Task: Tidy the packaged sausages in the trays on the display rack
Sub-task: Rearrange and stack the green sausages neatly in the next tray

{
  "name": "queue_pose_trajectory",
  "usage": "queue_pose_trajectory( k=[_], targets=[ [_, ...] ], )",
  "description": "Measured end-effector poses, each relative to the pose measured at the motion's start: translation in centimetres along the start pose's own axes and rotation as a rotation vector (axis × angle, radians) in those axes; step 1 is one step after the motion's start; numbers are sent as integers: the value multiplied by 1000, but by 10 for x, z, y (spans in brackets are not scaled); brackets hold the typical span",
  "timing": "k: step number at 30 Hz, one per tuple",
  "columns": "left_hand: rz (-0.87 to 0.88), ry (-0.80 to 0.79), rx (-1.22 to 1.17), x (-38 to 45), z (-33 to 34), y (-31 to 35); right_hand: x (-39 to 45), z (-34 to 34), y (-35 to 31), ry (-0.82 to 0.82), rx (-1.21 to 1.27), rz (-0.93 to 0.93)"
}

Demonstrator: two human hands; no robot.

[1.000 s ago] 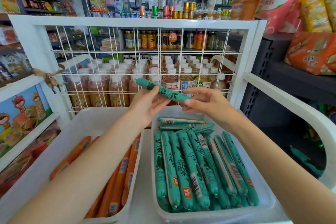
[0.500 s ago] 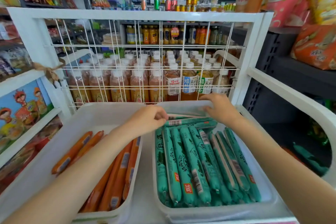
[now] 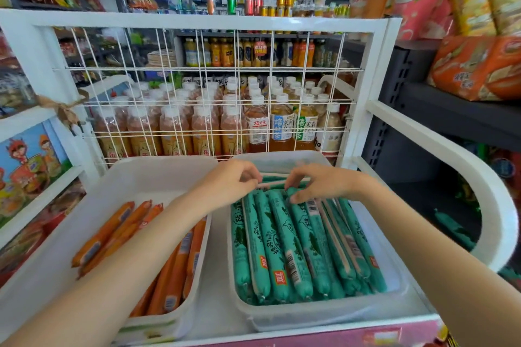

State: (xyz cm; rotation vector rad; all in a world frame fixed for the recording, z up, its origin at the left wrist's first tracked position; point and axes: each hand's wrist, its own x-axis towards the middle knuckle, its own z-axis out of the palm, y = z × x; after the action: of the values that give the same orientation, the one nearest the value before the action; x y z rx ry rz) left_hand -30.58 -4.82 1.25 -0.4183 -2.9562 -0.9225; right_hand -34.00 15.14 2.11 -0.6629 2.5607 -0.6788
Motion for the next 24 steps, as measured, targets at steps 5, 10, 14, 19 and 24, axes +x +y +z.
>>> queue_pose_trajectory(
  k=[5, 10, 14, 19, 24],
  targets=[
    [39, -15, -76, -3, -7, 3, -19, -24, -6, -16, 254, -86],
    [121, -123, -327, -4, -9, 20, -33, -50, -26, 164, 321, -226],
    [215, -133, -612, -4, -15, 46, -46, -76, -58, 326, 294, -373],
    [269, 33, -813, 1, -29, 58, -54, -87, -88, 515, 304, -530],
    [266, 67, -800, -3, -32, 49, -43, -75, -92, 634, 258, -511]
  ],
)
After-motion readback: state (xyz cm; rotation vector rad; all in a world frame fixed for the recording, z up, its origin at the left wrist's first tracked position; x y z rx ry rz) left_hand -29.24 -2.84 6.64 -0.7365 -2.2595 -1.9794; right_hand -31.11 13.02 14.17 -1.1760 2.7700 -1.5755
